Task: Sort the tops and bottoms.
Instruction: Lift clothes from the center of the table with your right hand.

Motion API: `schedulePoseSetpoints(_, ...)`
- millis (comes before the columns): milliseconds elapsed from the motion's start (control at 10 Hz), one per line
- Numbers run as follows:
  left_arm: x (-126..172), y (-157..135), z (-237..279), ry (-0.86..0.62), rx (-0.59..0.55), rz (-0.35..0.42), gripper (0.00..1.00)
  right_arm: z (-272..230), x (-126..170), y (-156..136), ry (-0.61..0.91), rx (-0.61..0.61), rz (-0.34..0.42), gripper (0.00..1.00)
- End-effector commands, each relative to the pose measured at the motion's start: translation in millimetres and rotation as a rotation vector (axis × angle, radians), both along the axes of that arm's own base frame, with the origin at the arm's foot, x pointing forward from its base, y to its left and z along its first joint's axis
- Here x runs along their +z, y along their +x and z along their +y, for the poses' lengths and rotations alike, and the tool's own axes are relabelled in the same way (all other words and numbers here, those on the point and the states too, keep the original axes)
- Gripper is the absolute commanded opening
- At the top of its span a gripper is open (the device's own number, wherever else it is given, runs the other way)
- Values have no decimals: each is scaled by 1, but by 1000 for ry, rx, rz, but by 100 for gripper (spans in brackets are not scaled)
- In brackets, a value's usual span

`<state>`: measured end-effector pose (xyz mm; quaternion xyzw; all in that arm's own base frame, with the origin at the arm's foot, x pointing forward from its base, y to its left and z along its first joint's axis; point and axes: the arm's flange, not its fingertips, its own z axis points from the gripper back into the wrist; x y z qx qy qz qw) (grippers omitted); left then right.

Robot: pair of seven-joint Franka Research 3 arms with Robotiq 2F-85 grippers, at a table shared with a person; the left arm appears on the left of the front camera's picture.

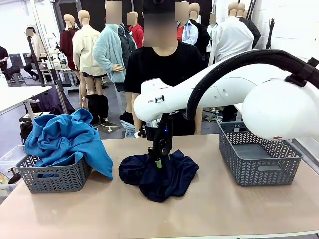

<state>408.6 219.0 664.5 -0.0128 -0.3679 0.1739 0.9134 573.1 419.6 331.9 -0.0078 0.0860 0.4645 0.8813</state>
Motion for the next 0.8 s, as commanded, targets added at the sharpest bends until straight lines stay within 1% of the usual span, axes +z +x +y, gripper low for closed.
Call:
schedulePoseSetpoints(0,0,-1,1,4,1,-1,100,4,2,3,-39,-16,-23,0)
schedulePoseSetpoints(300,0,-1,1,4,1,-1,100,4,8,0,-36,-9,-36,0)
schedulePoseSetpoints(400,0,-1,1,4,1,-1,100,5,13,-4,-31,-6,-33,0)
schedulePoseSetpoints(500,0,-1,1,4,1,-1,100,3,29,-16,-26,4,-70,0)
schedulePoseSetpoints(600,0,-1,1,4,1,-1,100,-2,51,-26,-28,50,-98,0)
schedulePoseSetpoints(700,0,-1,1,4,1,-1,100,-13,85,-35,-105,144,-141,0)
